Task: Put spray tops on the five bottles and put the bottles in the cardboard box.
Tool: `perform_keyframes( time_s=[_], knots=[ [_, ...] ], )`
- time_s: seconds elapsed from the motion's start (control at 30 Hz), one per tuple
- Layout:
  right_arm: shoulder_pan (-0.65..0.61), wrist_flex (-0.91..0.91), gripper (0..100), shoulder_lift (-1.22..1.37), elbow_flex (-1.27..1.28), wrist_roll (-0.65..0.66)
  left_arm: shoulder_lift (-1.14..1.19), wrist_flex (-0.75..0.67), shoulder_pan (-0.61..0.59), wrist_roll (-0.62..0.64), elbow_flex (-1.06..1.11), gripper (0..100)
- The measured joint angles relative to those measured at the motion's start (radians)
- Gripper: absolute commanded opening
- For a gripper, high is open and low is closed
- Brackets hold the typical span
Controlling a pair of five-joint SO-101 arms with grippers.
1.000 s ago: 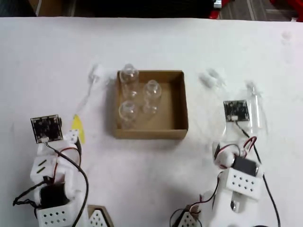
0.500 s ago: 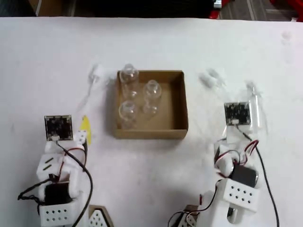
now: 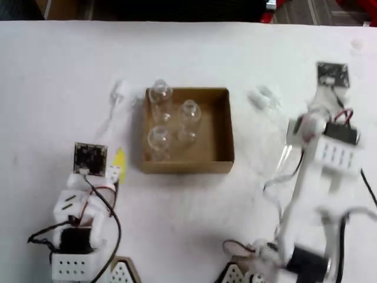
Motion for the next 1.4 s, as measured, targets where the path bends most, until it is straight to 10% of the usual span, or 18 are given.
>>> perform_keyframes(
  time_s=[0.53,1.4],
  knots=[
    [0.000,0.302,13.3,0.885,-0.839,-0.163,0.000,0.000,0.008,-0.008,0.000,16],
    [0.002,0.330,1.5,1.036,-0.985,-0.166,0.000,0.000,0.008,-0.008,0.000,16]
  ],
)
